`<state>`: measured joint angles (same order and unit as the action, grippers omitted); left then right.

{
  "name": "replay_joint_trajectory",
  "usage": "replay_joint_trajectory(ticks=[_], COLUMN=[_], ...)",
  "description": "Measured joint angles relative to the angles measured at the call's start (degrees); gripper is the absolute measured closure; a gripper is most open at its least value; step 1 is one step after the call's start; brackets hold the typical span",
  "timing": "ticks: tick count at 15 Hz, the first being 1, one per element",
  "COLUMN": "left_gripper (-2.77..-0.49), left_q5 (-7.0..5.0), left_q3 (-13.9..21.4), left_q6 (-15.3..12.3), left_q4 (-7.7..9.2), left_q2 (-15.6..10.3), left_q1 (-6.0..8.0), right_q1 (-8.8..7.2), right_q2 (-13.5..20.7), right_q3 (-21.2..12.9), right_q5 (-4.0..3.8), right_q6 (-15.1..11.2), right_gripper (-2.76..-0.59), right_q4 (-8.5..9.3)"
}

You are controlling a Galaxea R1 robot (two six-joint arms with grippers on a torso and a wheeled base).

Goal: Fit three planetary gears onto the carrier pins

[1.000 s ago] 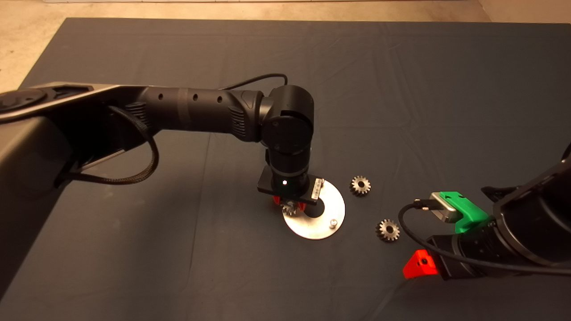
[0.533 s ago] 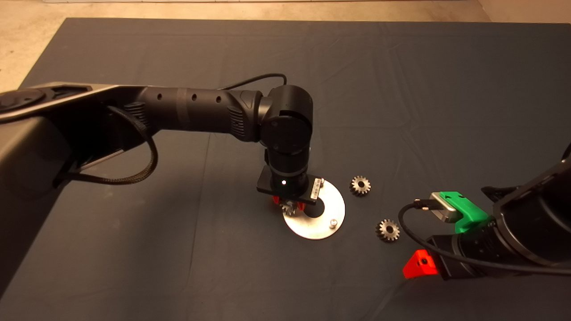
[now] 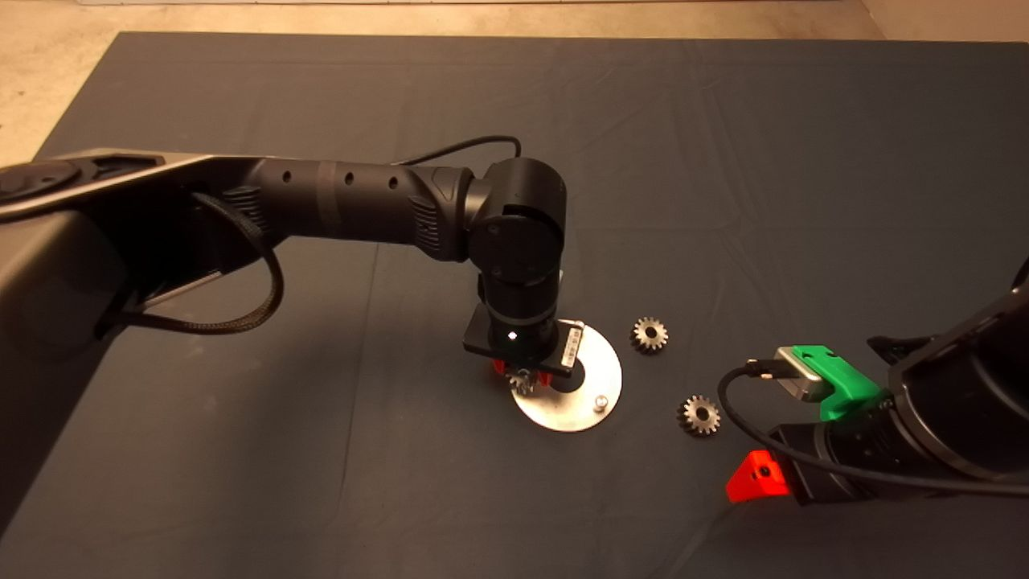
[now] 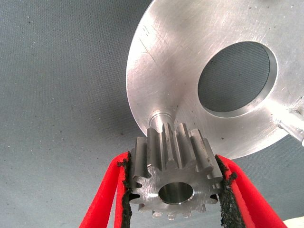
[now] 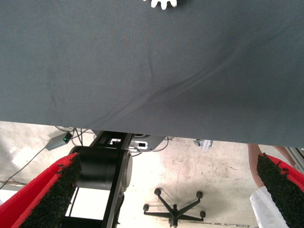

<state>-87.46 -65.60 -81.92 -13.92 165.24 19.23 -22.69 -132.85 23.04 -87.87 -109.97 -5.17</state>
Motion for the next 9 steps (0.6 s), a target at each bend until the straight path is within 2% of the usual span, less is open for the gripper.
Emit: replay_joint_trajectory(ticks=[9], left_gripper=[-0.95], left_q5=[0.00], left_q3=[0.0], left_q6=[-0.1], left_q4=[-0.05], left_q2=[0.0], left_q1=[-0.02], right_q1=[0.00], right_q2=[0.0], right_q3=[0.0], right_q5=[0.00], right_q6=[0.0], right_gripper=[-2.75], right_q4=[0.00])
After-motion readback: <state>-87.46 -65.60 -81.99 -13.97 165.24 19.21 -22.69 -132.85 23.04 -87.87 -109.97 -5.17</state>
